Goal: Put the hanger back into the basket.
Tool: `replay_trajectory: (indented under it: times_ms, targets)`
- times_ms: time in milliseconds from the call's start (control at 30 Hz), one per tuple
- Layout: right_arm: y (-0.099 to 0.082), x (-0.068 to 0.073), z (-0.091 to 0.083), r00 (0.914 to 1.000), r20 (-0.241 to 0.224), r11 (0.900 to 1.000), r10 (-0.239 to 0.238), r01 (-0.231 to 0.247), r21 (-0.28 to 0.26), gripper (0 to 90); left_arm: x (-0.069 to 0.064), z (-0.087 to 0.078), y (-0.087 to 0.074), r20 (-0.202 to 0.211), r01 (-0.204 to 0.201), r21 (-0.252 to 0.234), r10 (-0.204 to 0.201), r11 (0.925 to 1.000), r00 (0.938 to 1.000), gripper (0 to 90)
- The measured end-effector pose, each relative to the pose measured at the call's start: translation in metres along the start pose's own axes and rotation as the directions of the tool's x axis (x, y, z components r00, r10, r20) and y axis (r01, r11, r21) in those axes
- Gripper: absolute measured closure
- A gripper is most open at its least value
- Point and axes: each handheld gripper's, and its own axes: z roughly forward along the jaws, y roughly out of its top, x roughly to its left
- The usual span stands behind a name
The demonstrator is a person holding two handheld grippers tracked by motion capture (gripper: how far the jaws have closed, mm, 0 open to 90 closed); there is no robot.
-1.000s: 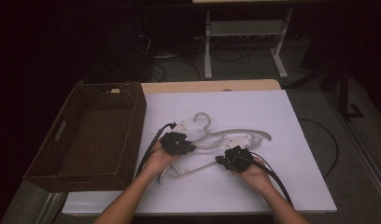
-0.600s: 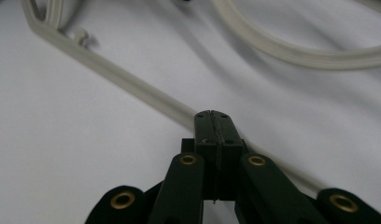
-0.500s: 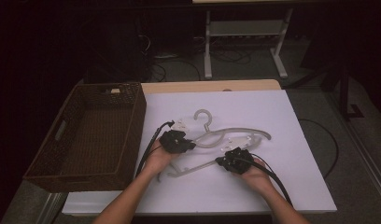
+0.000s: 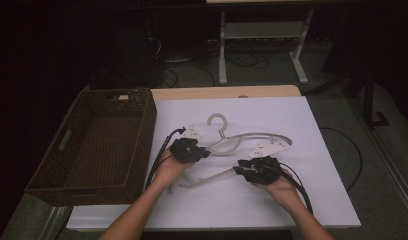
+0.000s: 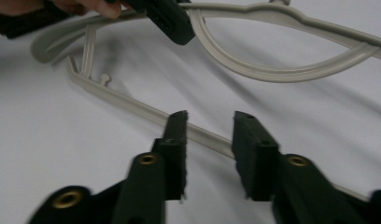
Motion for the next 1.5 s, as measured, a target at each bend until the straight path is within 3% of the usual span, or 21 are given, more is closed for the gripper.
replay_trajectory:
  times_ms: [167, 267, 400, 600, 833, 1167, 1500]
  targets:
    - [0.001, 0.0, -0.015, 0.9997, 0.016, 0.998, 0.02, -0.019, -0.061, 36.3, -0.003, -0.006, 0.005, -0.012, 0.009, 0.003, -0.009, 1.0, 0.9999, 82.6]
    - [0.0, -0.002, -0.023, 0.9992, 0.017, 0.9946, 0.035, -0.033, -0.099, 26.3, -0.004, -0.01, 0.007, -0.009, 0.024, -0.02, -0.024, 0.9995, 0.9997, 82.6]
    - [-0.004, -0.003, -0.034, 0.9986, 0.04, 0.9891, 0.035, -0.029, -0.144, 20.6, -0.006, -0.018, 0.01, -0.02, 0.013, -0.021, -0.014, 0.9997, 0.9997, 82.6]
    - [-0.012, -0.003, -0.05, 0.9972, 0.049, 0.9814, 0.057, -0.047, -0.186, 19.1, -0.002, -0.037, 0.016, -0.064, 0.039, -0.038, -0.042, 0.9985, 0.9971, 82.6]
    - [-0.019, -0.009, -0.059, 0.9956, 0.056, 0.979, 0.075, -0.063, -0.194, 17.7, 0.002, -0.062, 0.023, -0.104, 0.072, -0.051, -0.077, 0.9961, 0.9916, 82.6]
    - [-0.025, -0.014, -0.068, 0.9931, 0.073, 0.9733, 0.092, -0.074, -0.217, 16.7, 0.008, -0.093, 0.038, -0.15, 0.076, -0.054, -0.084, 0.9956, 0.9852, 82.5]
    - [-0.024, -0.017, -0.067, 0.9917, 0.084, 0.9714, 0.097, -0.076, -0.225, 15.9, 0.022, -0.129, 0.046, -0.2, 0.077, -0.072, -0.09, 0.9944, 0.9757, 82.5]
